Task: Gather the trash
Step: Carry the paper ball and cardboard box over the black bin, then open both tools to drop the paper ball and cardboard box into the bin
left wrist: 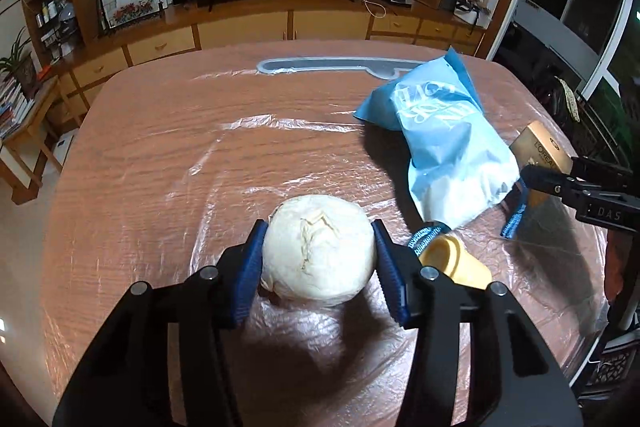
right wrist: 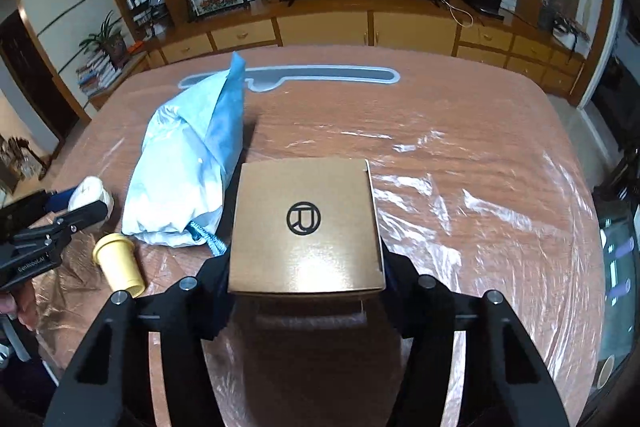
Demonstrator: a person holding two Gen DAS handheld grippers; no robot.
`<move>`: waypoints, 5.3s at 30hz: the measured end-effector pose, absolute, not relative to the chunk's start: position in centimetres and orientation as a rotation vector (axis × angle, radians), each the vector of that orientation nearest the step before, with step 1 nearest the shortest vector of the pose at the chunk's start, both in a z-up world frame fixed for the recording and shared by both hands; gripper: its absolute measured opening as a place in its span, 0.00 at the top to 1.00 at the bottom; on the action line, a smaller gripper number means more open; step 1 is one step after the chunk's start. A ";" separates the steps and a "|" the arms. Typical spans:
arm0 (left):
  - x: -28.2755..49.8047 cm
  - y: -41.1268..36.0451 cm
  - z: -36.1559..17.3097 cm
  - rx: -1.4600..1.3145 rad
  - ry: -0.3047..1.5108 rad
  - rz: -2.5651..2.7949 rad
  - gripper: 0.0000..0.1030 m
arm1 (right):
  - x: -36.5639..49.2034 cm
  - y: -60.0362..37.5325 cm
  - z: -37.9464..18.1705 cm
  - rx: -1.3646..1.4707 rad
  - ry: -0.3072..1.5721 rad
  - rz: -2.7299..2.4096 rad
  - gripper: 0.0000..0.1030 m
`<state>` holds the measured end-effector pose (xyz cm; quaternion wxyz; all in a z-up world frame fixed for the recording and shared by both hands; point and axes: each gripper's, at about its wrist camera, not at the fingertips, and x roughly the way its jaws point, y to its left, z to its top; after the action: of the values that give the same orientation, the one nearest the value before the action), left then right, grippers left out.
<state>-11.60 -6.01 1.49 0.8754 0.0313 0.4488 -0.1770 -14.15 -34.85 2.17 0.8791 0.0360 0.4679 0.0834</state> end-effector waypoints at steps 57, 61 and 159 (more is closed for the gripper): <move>-26.4 -6.4 3.7 0.121 0.922 -0.580 0.49 | -32.4 -30.7 5.4 0.073 0.968 0.261 0.44; -27.3 -6.6 3.7 0.131 0.926 -0.600 0.49 | -33.3 -30.4 5.1 0.063 0.980 0.271 0.44; -33.0 -12.5 -9.7 0.454 1.191 -0.736 0.49 | -35.8 -26.3 -8.2 -0.159 1.277 0.354 0.44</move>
<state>-32.96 -12.55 -9.71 0.7412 0.2070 0.5431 -0.3358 -35.81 -26.31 -8.23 0.7856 -0.0735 0.5920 0.1640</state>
